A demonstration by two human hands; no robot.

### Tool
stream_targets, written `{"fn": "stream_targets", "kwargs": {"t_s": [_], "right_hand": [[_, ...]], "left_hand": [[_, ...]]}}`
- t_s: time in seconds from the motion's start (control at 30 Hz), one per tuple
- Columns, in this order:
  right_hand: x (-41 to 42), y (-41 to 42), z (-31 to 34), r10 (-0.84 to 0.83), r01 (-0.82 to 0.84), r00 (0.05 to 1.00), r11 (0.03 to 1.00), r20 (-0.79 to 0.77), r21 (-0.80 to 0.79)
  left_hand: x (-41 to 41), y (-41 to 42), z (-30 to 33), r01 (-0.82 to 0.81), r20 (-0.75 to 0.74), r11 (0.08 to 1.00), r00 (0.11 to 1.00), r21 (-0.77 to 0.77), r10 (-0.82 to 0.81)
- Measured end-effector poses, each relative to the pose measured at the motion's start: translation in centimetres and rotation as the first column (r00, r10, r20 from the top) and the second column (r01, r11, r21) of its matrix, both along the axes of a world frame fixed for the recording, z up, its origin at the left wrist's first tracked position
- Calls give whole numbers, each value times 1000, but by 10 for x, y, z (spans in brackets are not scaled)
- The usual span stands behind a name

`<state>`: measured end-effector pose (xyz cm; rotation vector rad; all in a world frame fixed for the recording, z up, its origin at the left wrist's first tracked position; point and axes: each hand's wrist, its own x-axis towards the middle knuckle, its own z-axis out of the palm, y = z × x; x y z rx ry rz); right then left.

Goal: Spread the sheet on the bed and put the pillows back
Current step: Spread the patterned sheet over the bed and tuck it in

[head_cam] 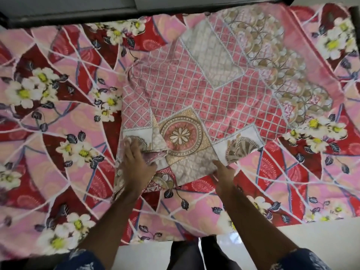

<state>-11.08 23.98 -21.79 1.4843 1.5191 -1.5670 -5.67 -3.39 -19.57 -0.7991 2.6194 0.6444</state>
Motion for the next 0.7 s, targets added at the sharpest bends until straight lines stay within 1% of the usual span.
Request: {"fn": "stream_targets", "kwargs": {"t_s": [0.03,0.07,0.1,0.13,0.17,0.2,0.23,0.27,0.33,0.4,0.43,0.5,0.57,0.63,0.67,0.7], "right_hand": [[1,-7,7,56,-55,998,995,9,-86],[5,-15,9,84,-79,996,981,24,-177],[11,-23,13,87,-75,995,968,40,-238],[19,-32,12,101,-79,993,956,63,-283],[28,-41,13,116,-89,991,946,71,-311],[37,-53,15,138,-106,988,938,73,-331],[44,-63,16,156,-122,985,932,73,-341],[53,-73,13,161,-122,983,932,87,-342],[66,-95,10,140,-98,984,942,110,-322],[74,-115,6,110,-67,986,949,124,-308],[77,-122,6,85,-44,990,945,113,-325],[79,-135,9,48,-8,994,932,103,-363],[80,-145,14,4,36,996,899,90,-436],[87,-154,12,-63,91,995,881,76,-464],[92,-156,9,-68,99,994,880,82,-465],[96,-159,8,-67,103,994,873,92,-476]], "left_hand": [[-2,-2,0,-63,-63,994,996,92,69],[-7,-3,2,-154,-111,964,977,219,181],[-13,-5,7,-257,-119,905,942,339,313],[-18,-9,10,-352,-100,827,895,438,434],[-25,-14,13,-431,-65,747,845,507,531],[-31,-23,13,-501,-21,674,794,543,607],[-36,-33,13,-557,21,620,753,552,658],[-39,-46,8,-597,57,591,728,543,683],[-44,-64,9,-637,145,580,727,508,672],[-49,-71,16,-625,255,593,766,508,590],[-52,-73,17,-610,302,600,786,517,539],[-58,-70,18,-579,351,624,815,524,461],[-61,-63,18,-563,314,663,826,493,468],[-62,-62,13,-549,208,745,835,380,509],[-63,-62,12,-541,181,757,840,368,512],[-63,-62,13,-540,179,737,838,406,516]]}}
